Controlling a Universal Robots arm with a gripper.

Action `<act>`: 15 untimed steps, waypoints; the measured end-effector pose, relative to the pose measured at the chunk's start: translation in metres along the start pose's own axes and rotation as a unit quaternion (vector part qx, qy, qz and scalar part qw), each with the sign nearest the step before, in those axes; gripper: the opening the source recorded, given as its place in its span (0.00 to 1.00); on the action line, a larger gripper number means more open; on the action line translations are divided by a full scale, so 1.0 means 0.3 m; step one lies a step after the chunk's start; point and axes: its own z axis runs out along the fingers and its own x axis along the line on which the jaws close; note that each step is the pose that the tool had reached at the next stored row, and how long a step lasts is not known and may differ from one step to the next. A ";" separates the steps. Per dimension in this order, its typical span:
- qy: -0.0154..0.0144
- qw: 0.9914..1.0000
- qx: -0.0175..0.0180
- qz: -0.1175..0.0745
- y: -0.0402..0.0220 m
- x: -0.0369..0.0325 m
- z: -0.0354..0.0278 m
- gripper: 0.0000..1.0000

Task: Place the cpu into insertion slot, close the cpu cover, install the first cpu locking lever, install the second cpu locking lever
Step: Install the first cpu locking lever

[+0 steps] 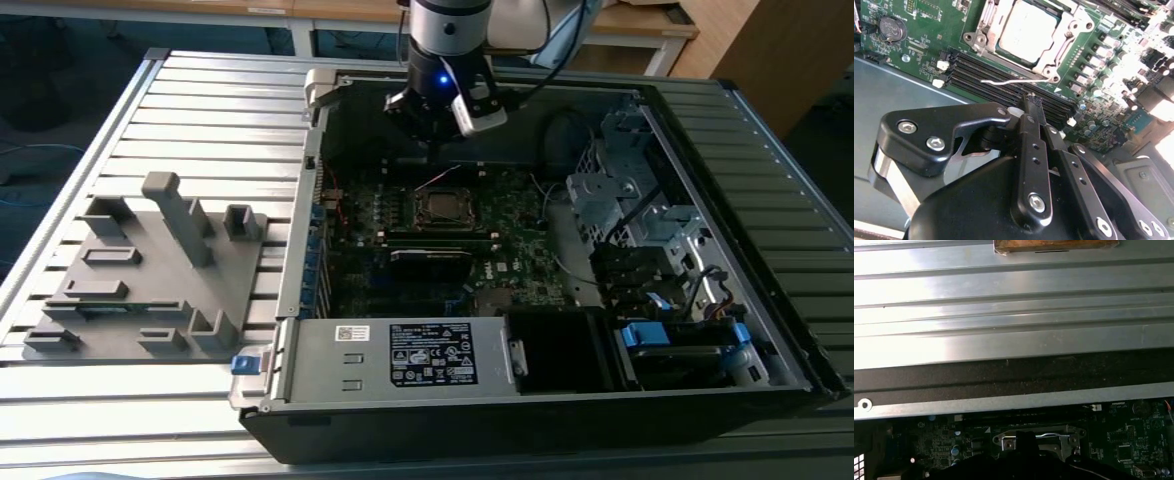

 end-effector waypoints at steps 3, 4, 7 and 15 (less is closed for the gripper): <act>0.000 1.000 0.000 0.000 0.000 -0.002 0.000 0.10; 0.000 1.000 0.000 0.000 0.000 -0.003 0.000 0.10; 0.000 1.000 0.000 0.000 0.000 -0.004 0.000 0.10; 0.000 1.000 0.000 0.000 0.001 -0.012 0.000 0.10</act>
